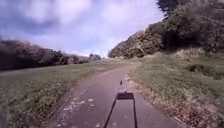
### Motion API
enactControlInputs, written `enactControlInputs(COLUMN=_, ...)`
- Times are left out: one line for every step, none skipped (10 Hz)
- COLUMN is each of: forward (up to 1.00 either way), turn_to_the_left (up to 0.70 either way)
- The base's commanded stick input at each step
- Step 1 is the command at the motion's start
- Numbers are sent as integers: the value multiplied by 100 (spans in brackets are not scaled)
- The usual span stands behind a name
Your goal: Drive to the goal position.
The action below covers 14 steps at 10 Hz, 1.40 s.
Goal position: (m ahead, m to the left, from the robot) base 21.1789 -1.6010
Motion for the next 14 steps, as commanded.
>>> enactControlInputs(forward=4, turn_to_the_left=0)
enactControlInputs(forward=4, turn_to_the_left=0)
enactControlInputs(forward=4, turn_to_the_left=0)
enactControlInputs(forward=4, turn_to_the_left=0)
enactControlInputs(forward=5, turn_to_the_left=0)
enactControlInputs(forward=5, turn_to_the_left=0)
enactControlInputs(forward=5, turn_to_the_left=0)
enactControlInputs(forward=5, turn_to_the_left=0)
enactControlInputs(forward=6, turn_to_the_left=0)
enactControlInputs(forward=6, turn_to_the_left=0)
enactControlInputs(forward=6, turn_to_the_left=0)
enactControlInputs(forward=5, turn_to_the_left=0)
enactControlInputs(forward=5, turn_to_the_left=0)
enactControlInputs(forward=5, turn_to_the_left=0)
